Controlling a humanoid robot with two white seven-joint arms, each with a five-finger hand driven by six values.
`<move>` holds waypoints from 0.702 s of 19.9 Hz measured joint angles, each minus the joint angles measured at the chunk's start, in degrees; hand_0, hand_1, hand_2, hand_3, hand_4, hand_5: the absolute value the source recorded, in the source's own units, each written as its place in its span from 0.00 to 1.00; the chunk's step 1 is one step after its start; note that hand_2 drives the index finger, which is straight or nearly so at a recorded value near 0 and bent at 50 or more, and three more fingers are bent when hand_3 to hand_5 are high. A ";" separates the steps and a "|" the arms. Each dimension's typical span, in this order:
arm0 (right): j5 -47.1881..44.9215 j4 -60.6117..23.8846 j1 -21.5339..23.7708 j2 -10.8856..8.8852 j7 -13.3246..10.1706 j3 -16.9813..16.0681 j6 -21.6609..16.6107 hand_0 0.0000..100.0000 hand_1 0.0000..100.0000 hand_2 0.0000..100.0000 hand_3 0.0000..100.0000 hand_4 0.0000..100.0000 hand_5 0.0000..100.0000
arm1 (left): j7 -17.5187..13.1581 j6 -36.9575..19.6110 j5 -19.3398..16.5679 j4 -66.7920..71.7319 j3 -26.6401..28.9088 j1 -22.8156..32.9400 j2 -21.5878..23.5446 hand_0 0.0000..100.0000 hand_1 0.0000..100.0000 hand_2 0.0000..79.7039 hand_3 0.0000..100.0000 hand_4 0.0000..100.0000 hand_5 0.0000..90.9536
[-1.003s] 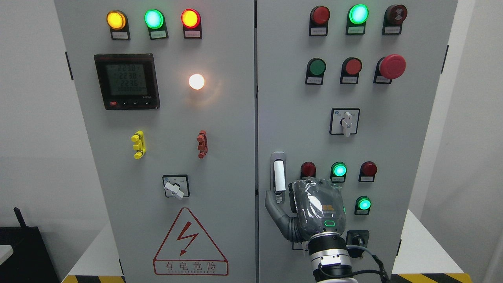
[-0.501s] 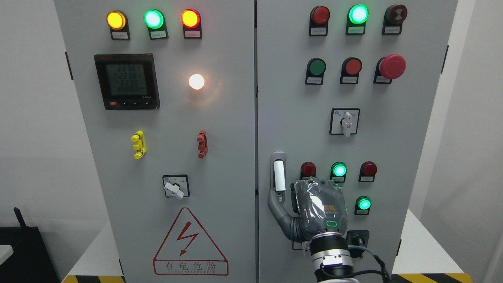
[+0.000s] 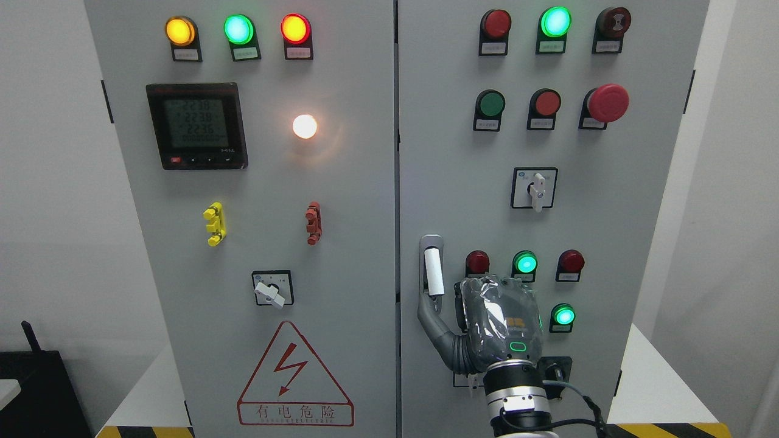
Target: Release door handle
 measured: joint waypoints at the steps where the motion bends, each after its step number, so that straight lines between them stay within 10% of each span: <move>1: 0.00 -0.04 0.02 0.00 0.00 -0.06 0.05 0.49 0.13 1.00 1.00 0.89 0.98 | 0.00 0.00 0.00 0.00 0.00 0.00 0.00 0.12 0.39 0.00 0.00 0.00 0.00; 14: -0.07 -1.17 0.94 -0.16 -0.10 -0.83 0.42 0.49 0.15 0.99 1.00 0.89 0.98 | 0.00 0.00 0.00 0.00 0.00 0.00 0.00 0.12 0.39 0.00 0.00 0.00 0.00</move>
